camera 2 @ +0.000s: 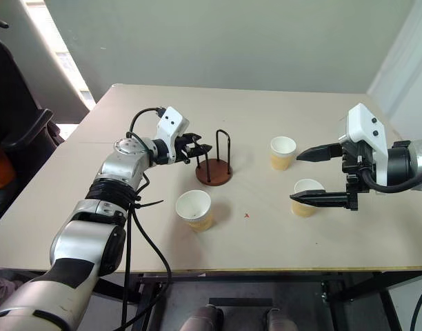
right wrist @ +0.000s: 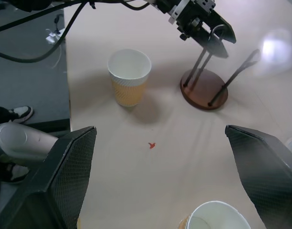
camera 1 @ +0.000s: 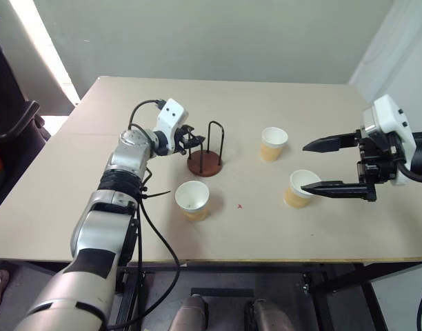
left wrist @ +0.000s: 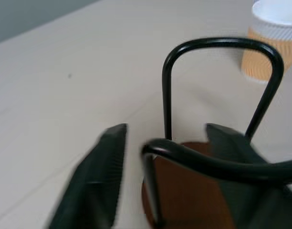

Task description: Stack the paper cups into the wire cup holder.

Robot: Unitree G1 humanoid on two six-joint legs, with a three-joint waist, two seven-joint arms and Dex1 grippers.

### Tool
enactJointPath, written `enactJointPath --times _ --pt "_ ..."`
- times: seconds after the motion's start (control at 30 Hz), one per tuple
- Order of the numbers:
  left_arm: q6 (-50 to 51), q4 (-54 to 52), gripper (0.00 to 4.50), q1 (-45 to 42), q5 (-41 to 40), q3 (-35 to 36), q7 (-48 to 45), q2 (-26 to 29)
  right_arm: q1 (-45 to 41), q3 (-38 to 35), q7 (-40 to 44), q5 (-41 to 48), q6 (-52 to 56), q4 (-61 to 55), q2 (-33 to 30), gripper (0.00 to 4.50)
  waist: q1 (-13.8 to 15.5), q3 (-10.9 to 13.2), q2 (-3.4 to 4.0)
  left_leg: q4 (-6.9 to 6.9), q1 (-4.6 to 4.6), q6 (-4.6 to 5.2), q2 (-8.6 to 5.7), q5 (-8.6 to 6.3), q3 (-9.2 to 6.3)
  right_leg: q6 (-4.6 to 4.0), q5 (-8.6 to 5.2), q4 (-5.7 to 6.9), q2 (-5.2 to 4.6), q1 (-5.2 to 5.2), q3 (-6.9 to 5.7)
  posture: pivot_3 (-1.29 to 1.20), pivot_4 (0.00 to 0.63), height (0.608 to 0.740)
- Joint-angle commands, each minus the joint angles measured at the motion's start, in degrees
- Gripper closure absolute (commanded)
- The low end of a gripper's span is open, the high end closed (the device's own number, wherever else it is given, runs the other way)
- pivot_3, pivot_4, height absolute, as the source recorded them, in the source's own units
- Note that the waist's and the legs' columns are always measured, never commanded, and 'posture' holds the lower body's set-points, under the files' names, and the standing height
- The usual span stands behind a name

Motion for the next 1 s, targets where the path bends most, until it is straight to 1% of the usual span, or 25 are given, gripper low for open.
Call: enactJointPath --times 0.03,0.13,0.37,0.53,0.63,0.77,0.83,1.0 --pt "-0.83 -1.01 3.4 -1.59 0.0 1.32 -1.13 0.95 0.07 -2.75 -0.51 0.89 -0.69 -0.97 -1.31 0.0 -0.01 0.0 0.0 0.04 -0.01 0.06 -0.05 -0.04 0.05 0.08 -0.02 -0.01 -0.05 0.0 0.05 0.0 0.15 0.74" --pt "-0.4 -2.31 4.49 -1.01 0.03 1.26 -2.64 1.74 0.0 -2.49 -0.54 0.6 -1.18 -0.57 -1.42 0.0 0.0 0.0 0.0 0.09 -0.03 0.28 -0.25 -0.17 0.11 0.29 -0.13 -0.01 -0.28 0.0 0.11 0.0 0.15 0.74" --pt "2.62 -9.32 4.49 0.8 -2.42 2.06 -6.85 1.76 -1.08 -1.13 -0.25 -0.12 -2.53 0.94 -1.17 0.0 0.21 0.0 0.0 0.13 -0.11 0.57 -0.39 -0.39 0.18 0.44 -0.23 -0.04 -0.49 0.0 0.11 0.0 0.15 0.74" --pt "12.59 -25.67 4.49 2.18 -8.23 1.35 -13.57 1.37 -1.4 -0.56 2.1 -0.1 -3.27 2.18 -2.63 0.0 0.34 0.01 0.0 0.19 -0.2 0.61 -0.4 -0.44 0.22 0.45 -0.23 -0.07 -0.51 -0.02 0.1 0.0 0.15 0.74" --pt "19.07 -35.17 4.49 4.08 -9.67 -1.18 -15.05 1.02 -0.19 -0.24 4.34 0.32 -3.61 1.68 -3.95 0.0 0.36 0.0 0.0 0.2 -0.21 0.6 -0.4 -0.46 0.24 0.45 -0.23 -0.09 -0.52 -0.01 0.1 0.0 0.15 0.74" --pt "23.26 -43.78 4.49 8.32 -8.8 -4.62 -13.52 0.79 0.24 0.02 4.95 0.21 -3.91 1.46 -4.06 0.0 0.25 0.0 0.0 0.2 -0.02 0.61 -0.38 -0.48 0.31 0.45 -0.23 -0.04 -0.53 0.09 0.14 0.0 0.15 0.74" --pt "25.8 -47.59 4.49 10.75 -9.55 -4.98 -11.72 -0.14 1.1 0.01 5.07 0.8 -3.54 0.36 -3.97 0.0 0.18 0.0 0.0 0.2 0.03 0.62 -0.35 -0.48 0.3 0.44 -0.23 0.01 -0.53 0.11 0.15 0.0 0.15 0.74" --pt "30.98 -56.45 4.49 16.15 -10.61 -7.15 -8.1 -2.57 5.25 1.07 4.48 -0.8 -2.97 -1.99 -5.38 0.0 0.26 0.0 0.0 0.21 0.03 0.63 -0.3 -0.48 0.29 0.44 -0.23 0.03 -0.52 0.16 0.13 0.0 0.15 0.74"
